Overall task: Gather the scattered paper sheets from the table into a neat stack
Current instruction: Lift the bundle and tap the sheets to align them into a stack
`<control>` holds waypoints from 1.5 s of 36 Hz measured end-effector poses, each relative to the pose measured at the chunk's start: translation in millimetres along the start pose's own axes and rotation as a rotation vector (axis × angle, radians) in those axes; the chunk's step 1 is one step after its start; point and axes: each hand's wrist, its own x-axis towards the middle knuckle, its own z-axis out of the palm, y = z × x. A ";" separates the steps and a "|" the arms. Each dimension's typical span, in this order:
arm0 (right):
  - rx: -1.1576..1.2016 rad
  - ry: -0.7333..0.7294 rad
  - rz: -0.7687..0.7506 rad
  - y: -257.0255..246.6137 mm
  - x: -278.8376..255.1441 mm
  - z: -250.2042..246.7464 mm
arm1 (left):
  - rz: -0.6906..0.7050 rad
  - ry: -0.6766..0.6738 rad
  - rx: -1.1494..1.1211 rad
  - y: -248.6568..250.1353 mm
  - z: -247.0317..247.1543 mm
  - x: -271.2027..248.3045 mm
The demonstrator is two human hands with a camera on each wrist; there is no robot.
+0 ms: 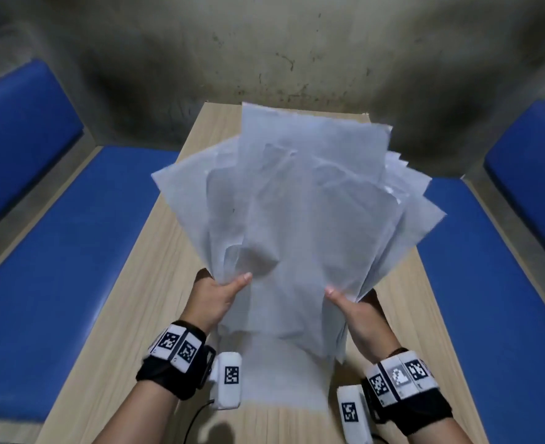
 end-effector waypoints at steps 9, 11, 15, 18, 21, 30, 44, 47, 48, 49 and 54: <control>0.083 0.240 -0.420 -34.4 -35.3 18.0 | -0.094 0.079 -0.005 61.7 0.4 -43.1; 0.082 0.263 -0.431 -32.1 -38.0 20.2 | -0.093 0.103 -0.015 57.2 -0.8 -43.7; 0.072 0.219 -0.361 -20.0 -41.2 22.1 | -0.150 0.054 -0.068 46.0 -2.5 -45.5; 0.097 0.198 -0.313 -12.8 -44.3 22.6 | -0.173 0.022 -0.047 42.4 -3.9 -52.1; 0.142 0.217 -0.284 -5.0 -44.6 22.4 | -0.197 0.045 -0.060 36.5 -5.8 -55.0; 0.014 0.204 -0.357 -13.6 -52.7 21.2 | -0.141 0.063 -0.003 52.4 -5.0 -54.5; -0.080 0.211 -0.069 33.1 -37.7 25.5 | -0.191 -0.081 -0.019 12.9 0.2 -61.3; -0.079 0.215 -0.107 34.0 -40.0 23.1 | -0.219 -0.059 -0.023 10.0 -4.1 -57.9; -0.085 0.229 -0.123 32.8 -41.3 22.0 | -0.231 -0.045 -0.040 9.4 -5.0 -57.4; -0.083 0.230 -0.133 28.9 -44.4 21.6 | -0.240 -0.048 -0.057 9.4 -5.3 -56.9; -0.024 0.241 -0.162 12.8 -51.3 16.6 | -0.184 0.000 -0.042 9.4 -5.7 -52.4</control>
